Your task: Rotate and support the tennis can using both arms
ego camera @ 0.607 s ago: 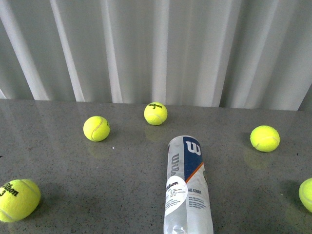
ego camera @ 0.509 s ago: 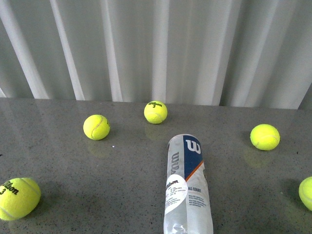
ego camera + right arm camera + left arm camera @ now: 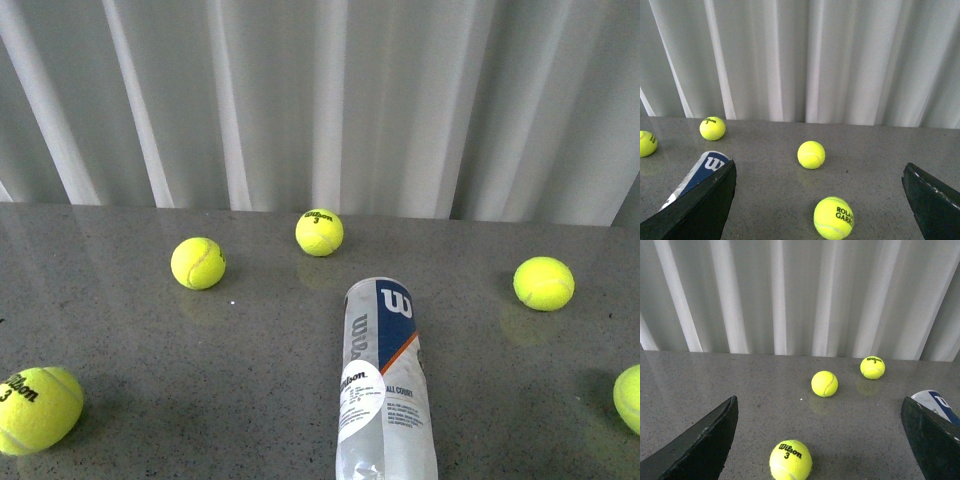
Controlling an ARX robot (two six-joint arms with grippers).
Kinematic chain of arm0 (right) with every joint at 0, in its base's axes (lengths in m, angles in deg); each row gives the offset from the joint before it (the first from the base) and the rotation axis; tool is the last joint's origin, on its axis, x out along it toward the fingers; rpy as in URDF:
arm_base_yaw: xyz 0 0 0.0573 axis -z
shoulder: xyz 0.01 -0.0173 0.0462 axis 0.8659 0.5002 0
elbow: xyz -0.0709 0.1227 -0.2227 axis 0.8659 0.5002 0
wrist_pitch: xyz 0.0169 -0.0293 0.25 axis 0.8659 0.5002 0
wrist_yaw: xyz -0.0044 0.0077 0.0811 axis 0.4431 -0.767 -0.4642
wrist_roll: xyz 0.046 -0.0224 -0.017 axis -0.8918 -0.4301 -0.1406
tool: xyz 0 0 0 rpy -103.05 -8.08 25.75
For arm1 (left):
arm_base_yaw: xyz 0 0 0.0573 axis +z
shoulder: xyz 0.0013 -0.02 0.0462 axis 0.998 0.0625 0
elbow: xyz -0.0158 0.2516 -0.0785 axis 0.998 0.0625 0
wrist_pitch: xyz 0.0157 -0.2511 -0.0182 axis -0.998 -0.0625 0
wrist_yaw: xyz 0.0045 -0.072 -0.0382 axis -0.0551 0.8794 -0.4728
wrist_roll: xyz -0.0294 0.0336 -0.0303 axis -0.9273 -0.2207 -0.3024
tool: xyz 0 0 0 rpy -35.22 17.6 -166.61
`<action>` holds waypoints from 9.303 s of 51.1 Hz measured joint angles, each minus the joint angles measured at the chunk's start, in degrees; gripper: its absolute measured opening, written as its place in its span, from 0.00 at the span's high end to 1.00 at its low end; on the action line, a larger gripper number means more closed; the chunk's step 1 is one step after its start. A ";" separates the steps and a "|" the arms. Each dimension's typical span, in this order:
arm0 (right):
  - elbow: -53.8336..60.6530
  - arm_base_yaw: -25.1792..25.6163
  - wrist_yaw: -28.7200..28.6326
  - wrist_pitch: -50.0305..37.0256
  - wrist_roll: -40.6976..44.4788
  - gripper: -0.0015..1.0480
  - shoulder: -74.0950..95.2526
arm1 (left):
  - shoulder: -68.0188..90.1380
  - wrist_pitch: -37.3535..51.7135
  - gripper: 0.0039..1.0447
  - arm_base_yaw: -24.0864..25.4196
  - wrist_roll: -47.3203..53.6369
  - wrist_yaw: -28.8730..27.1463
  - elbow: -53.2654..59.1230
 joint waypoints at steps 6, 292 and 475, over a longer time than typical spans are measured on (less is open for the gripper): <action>0.00 0.00 0.00 0.00 0.00 0.07 0.00 | 0.00 0.00 0.06 0.00 0.00 0.00 0.00; -14.82 9.09 -7.69 -40.28 0.42 0.28 55.41 | 0.00 0.00 0.06 0.00 0.00 0.00 0.00; -0.02 0.15 -0.13 -0.04 -0.04 0.07 0.00 | 107.73 1.75 0.06 -23.65 -29.03 15.39 -49.70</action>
